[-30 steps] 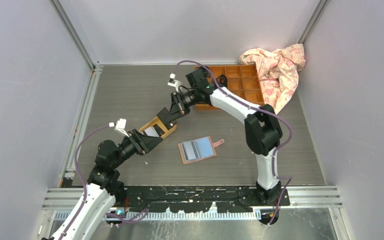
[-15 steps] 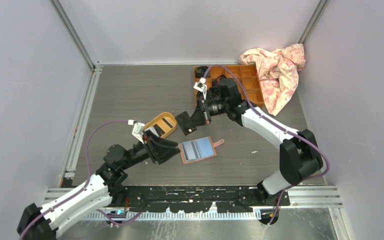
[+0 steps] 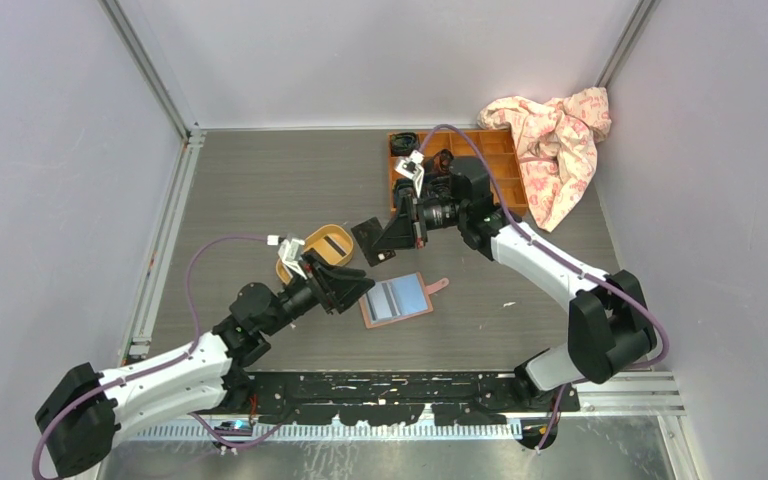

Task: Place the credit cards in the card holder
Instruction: Insert the credit card into the card slot.

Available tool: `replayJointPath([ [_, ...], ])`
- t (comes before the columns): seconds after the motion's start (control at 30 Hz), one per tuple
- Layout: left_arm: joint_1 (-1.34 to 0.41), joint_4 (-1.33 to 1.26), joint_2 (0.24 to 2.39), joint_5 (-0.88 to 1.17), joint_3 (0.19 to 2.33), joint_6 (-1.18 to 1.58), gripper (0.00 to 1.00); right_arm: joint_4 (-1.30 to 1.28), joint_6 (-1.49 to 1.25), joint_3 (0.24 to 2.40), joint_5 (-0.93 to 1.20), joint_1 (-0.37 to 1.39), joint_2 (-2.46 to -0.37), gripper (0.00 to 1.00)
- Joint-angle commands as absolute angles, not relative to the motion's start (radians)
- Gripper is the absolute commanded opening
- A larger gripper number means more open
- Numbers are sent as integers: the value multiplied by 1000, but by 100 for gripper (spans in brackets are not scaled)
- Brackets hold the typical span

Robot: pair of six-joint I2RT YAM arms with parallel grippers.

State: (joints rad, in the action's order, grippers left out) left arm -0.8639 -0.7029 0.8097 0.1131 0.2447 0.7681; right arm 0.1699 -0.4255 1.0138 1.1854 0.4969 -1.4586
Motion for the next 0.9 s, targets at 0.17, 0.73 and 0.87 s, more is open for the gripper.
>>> replayJointPath([
  [0.17, -871, -824, 842, 54, 330, 765, 43, 246, -429, 1011, 1209, 527, -1412, 1],
  [0.73, -872, -782, 846, 109, 342, 663, 0, 147, -305, 1017, 1195, 536, -1378, 64],
  [0.87, -871, -671, 770, 186, 311, 581, 0, -44, -35, 995, 1121, 514, -1285, 99],
])
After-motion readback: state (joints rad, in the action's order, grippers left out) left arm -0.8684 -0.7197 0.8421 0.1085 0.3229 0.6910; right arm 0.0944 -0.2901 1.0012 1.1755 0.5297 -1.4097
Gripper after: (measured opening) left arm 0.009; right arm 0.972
